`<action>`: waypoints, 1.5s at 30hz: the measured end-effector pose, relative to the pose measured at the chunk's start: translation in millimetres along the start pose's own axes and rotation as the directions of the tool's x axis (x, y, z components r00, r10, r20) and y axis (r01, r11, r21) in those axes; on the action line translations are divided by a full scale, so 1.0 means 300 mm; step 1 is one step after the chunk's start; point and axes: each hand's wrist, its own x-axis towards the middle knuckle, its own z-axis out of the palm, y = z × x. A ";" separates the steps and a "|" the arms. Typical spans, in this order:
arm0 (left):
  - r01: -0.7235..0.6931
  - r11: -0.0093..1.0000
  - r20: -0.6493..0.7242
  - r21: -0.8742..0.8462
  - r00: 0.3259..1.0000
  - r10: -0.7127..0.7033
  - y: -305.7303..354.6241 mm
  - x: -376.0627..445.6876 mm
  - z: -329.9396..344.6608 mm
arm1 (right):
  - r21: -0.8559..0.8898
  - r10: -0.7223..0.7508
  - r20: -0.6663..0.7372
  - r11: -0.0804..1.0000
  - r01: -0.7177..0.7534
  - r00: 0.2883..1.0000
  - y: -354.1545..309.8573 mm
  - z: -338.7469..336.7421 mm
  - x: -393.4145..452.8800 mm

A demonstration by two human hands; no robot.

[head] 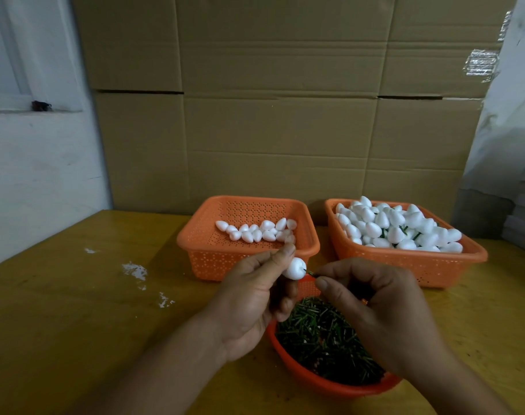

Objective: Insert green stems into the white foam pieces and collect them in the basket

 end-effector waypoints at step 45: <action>-0.242 0.947 0.035 0.211 0.970 0.240 -0.021 0.000 0.001 | -0.184 -0.127 -0.081 0.977 0.111 0.989 -0.020 0.040 -0.021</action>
